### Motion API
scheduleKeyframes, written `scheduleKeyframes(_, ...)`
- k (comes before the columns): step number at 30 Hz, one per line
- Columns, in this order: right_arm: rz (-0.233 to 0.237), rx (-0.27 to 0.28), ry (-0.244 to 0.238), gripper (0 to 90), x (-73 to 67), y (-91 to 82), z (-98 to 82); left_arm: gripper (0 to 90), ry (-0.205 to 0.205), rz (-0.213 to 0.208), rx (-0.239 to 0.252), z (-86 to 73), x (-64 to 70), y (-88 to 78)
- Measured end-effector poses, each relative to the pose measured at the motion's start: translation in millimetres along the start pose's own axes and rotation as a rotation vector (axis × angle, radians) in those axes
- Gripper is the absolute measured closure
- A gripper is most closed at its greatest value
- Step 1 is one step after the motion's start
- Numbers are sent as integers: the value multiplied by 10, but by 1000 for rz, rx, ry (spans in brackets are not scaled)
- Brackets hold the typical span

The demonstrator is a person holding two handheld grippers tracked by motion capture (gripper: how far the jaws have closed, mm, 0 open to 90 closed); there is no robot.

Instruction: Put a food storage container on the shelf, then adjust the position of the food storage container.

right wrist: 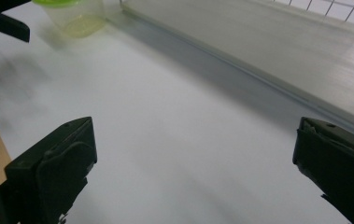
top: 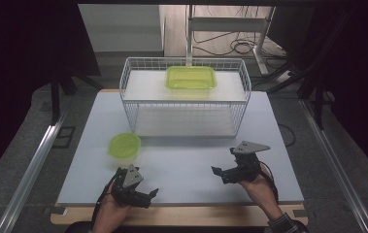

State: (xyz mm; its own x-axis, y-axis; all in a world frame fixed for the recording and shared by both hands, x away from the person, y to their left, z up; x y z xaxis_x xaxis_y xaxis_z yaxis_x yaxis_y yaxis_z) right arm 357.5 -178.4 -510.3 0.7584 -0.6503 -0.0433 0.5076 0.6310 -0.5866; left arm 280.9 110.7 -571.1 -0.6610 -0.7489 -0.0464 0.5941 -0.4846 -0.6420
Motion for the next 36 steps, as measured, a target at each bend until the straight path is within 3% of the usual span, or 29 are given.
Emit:
scheduleKeyframes(11, -13, -81, -18, 0, 16, 50, -325, 15, 17, 3, -2, -4, 9, 11)
scheduleKeyframes(18, -15, -102, -28, 0, 4, 87, -363, 19, -16, -7, -12, 27, 28, 5)
scheduleKeyframes(20, -19, -110, -38, 0, 3, 98, -371, 16, -16, 6, -28, 51, 17, -7)
scheduleKeyframes(24, -24, -121, -28, 4, 23, 98, -371, 63, -18, 37, -4, 146, -63, -69)
scheduleKeyframes(28, -25, -117, -18, 8, 40, 86, -363, 244, -35, 35, 18, 200, -150, -117)
scheduleKeyframes(29, -19, -119, -12, 11, 44, 87, -362, 353, -60, 12, 27, 230, -212, -147)
scheduleKeyframes(30, -18, -120, -11, 13, 43, 89, -362, 405, -80, 4, 45, 262, -267, -167)
scheduleKeyframes(32, -15, -122, -8, 15, 40, 95, -364, 492, -93, 2, 62, 288, -317, -185)
scheduleKeyframes(33, -13, -125, -7, 16, 37, 100, -368, 492, -109, -4, 83, 317, -375, -207)
scheduleKeyframes(35, -8, -133, -8, 18, 30, 117, -381, 615, -121, 33, 92, 341, -523, -233)
scheduleKeyframes(36, -8, -133, -8, 18, 30, 117, -381, 659, -121, 33, 92, 341, -523, -233)
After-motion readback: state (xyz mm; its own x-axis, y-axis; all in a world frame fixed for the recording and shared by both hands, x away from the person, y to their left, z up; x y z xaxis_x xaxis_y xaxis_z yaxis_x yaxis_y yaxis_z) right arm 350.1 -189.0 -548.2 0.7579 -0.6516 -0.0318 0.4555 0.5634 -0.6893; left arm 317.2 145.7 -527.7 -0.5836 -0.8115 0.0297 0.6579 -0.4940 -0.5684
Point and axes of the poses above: each handheld gripper's, and its own axes: y roughly forward along the jaws, z roughly out of its top, x roughly to its right, the point moved 7 cm from there along y, roughly forward along the jaws
